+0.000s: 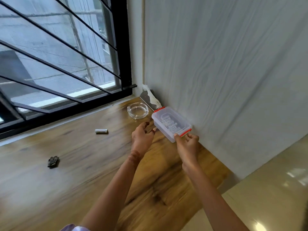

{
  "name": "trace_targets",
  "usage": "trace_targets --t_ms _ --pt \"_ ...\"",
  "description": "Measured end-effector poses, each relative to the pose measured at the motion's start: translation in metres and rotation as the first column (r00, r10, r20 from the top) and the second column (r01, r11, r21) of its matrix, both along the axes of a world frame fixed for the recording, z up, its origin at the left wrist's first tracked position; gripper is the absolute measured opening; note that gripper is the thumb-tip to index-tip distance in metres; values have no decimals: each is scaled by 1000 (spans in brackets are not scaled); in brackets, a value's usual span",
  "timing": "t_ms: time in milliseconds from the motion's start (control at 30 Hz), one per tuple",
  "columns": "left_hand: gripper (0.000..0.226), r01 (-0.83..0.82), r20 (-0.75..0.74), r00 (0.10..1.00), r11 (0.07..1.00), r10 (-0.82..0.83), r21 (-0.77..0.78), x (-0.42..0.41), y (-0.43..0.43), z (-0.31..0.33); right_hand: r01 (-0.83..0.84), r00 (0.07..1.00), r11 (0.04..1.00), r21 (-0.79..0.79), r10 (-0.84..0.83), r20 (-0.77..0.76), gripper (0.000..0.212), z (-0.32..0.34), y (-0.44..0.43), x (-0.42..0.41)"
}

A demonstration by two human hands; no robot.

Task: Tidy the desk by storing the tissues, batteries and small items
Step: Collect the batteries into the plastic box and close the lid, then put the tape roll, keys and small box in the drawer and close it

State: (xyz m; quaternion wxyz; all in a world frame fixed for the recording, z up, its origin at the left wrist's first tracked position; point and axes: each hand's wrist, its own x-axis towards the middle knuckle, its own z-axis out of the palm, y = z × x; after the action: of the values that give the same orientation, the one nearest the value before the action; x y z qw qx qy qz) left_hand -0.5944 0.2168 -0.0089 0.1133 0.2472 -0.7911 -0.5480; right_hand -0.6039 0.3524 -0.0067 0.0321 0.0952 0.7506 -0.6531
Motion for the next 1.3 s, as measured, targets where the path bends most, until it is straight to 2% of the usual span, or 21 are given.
trace_targets --t_ms 200,433,600,800,967,1100,1300 --pt "36 -79 -72 994 997 79 7 84 -4 18 -167 980 985 52 171 -98 54 16 -10 61" --pt "26 -203 -78 977 979 201 -19 223 -4 19 -383 915 923 20 382 -131 37 15 -33 166" --pt "26 -348 -35 937 937 346 -43 328 -22 14 -574 814 818 14 573 -95 36 7 -66 255" --pt "23 -581 -38 814 813 579 -45 442 -54 14 -773 630 633 33 773 -67 37 11 -111 349" --pt "17 -690 -45 721 723 691 42 529 -74 0 -853 519 521 18 853 -52 31 9 -140 423" --pt "10 -737 3 666 659 746 150 598 -91 -28 -881 468 468 -66 884 6 25 0 -159 478" --pt "14 -783 157 615 576 772 235 695 -122 -75 -823 469 512 -247 857 213 14 -27 -190 563"
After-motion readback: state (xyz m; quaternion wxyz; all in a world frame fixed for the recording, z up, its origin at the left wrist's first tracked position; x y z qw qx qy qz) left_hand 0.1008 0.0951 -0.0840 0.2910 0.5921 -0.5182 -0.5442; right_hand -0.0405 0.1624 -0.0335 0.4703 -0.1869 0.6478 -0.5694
